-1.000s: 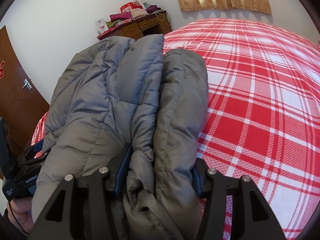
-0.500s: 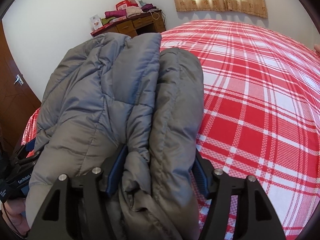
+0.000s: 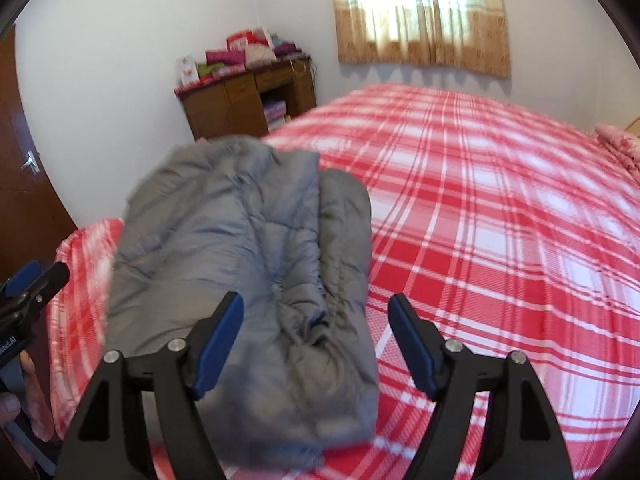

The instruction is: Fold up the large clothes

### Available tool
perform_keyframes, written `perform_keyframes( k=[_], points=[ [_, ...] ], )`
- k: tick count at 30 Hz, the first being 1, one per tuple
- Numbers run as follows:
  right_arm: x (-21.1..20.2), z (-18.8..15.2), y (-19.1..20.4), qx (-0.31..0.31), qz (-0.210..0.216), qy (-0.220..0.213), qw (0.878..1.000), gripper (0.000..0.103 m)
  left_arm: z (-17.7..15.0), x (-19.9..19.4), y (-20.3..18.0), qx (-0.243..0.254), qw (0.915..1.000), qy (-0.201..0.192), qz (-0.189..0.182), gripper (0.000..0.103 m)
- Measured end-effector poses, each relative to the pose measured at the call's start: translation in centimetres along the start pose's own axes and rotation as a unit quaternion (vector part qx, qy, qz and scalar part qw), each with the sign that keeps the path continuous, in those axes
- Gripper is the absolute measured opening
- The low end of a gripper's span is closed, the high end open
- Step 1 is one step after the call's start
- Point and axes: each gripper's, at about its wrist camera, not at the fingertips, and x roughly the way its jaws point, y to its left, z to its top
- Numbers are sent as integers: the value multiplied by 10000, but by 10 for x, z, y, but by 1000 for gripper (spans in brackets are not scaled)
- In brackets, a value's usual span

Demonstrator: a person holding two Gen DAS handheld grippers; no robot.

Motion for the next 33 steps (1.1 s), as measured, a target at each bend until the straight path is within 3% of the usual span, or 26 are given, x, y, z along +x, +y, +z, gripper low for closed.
perform_keyframes(
  k=[7,19,33],
  points=[
    [-57,7,37,-559,-43,-687,9961,85,20,-43,-5,-62,9986,-496,-148,102],
    [-75,5,47,-606,-17,-864,9944,85,30,-57,4,-238,9975,-652,-127,102],
    [-76,3,51,-631,49,-876,9941,85,28,-51,4,-222,9981,-561,-112,102]
  ],
)
